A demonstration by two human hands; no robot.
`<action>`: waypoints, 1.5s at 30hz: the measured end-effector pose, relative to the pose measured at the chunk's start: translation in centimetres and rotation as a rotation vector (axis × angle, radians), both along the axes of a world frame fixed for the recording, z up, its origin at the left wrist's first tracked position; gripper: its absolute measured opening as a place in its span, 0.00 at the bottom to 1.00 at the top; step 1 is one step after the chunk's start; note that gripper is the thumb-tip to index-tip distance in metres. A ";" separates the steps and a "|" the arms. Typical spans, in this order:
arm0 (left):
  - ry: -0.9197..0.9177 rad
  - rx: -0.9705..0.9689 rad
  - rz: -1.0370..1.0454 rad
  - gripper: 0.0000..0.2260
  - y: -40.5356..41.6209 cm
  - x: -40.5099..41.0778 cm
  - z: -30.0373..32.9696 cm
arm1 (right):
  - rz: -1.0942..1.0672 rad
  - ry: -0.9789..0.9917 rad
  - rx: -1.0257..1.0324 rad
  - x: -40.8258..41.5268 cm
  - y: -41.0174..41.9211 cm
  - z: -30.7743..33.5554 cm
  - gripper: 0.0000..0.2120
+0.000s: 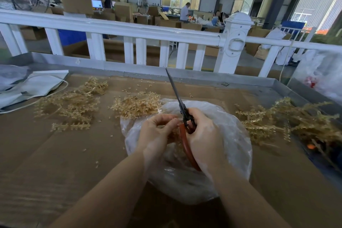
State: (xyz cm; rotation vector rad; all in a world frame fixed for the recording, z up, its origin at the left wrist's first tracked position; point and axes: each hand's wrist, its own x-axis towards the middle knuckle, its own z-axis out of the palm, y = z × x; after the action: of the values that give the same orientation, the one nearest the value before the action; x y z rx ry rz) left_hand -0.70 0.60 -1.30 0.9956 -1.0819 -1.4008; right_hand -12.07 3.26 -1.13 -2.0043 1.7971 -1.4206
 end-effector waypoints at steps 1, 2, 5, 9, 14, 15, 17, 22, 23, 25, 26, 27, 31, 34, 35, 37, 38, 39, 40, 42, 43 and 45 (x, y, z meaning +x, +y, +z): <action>0.029 0.039 0.011 0.03 -0.1 0.0 0.1 | 0.005 -0.005 0.003 0.0 0.0 -0.1 0.07; 0.071 0.083 0.014 0.03 -0.1 0.0 0.1 | 0.009 -0.008 0.004 0.0 0.0 -0.3 0.07; 0.169 0.175 -0.012 0.06 -0.2 0.0 0.2 | 0.005 -0.001 -0.004 0.0 0.0 -0.7 0.08; 0.243 0.278 -0.035 0.05 -0.3 -0.2 0.4 | 0.014 -0.006 -0.022 0.1 -0.1 -0.8 0.09; 0.283 0.370 -0.090 0.05 -0.3 -0.1 0.9 | -0.013 -0.027 -0.040 -0.4 -0.3 -1.0 0.08; 0.279 0.361 -0.067 0.04 -0.4 0.0 0.9 | -0.018 -0.031 -0.015 -0.7 -0.4 -1.1 0.08; 0.271 0.325 -0.017 0.02 -0.3 0.0 1.0 | -0.012 -0.035 0.042 -1.0 -0.3 -1.3 0.09; 0.234 0.274 0.021 0.05 -0.4 0.4 0.7 | 0.001 -0.025 0.061 -1.1 -0.1 -1.2 0.09; 0.230 0.267 0.028 0.06 -0.4 0.4 0.7 | -0.002 -0.023 0.061 -1.1 -0.1 -1.1 0.09; 0.234 0.256 0.049 0.05 -0.4 0.4 0.6 | -0.001 -0.015 0.071 -1.2 0.0 -1.0 0.09; 0.245 0.253 0.060 0.04 -0.4 0.4 0.6 | 0.007 -0.010 0.076 -1.2 0.1 -0.9 0.09; 0.260 0.252 0.070 0.03 -0.5 0.4 0.6 | 0.019 -0.006 0.080 -1.2 0.2 -0.9 0.08; 0.288 0.239 0.091 0.04 -0.6 0.3 0.8 | 0.075 0.058 0.095 -0.9 0.9 -0.9 0.11; 0.294 0.228 0.117 0.03 -0.5 0.2 0.9 | 0.077 0.083 0.089 -0.7 1.2 -0.9 0.11; 0.298 0.223 0.129 0.04 -0.5 0.1 0.9 | 0.078 0.084 0.092 -0.7 1.3 -0.9 0.10; 0.318 0.211 0.154 0.06 -0.6 0.1 0.8 | 0.086 0.109 0.115 -0.6 1.4 -0.9 0.12; 0.332 0.205 0.166 0.06 -0.6 0.1 0.8 | 0.086 0.132 0.130 -0.6 1.5 -0.9 0.13; 0.345 0.202 0.174 0.06 -0.7 0.1 0.8 | 0.082 0.159 0.143 -0.6 1.6 -1.0 0.13; 0.357 0.204 0.178 0.06 -0.7 0.1 0.8 | 0.075 0.186 0.153 -0.6 1.7 -1.1 0.13; 0.393 0.223 0.184 0.06 -0.9 0.1 0.8 | 0.064 0.222 0.172 -0.7 2.0 -1.2 0.12; 0.415 0.239 0.190 0.06 -0.9 0.1 0.9 | 0.061 0.235 0.181 -0.7 2.1 -1.3 0.11; 0.448 0.270 0.209 0.07 -1.1 0.0 1.1 | 0.060 0.256 0.187 -0.7 2.3 -1.4 0.11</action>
State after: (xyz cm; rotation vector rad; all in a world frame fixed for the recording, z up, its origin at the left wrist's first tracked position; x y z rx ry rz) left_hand -0.66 -0.48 -0.23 0.8942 -0.4546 -1.5250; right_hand -12.82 5.60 -2.58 -2.2001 1.8658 -0.9745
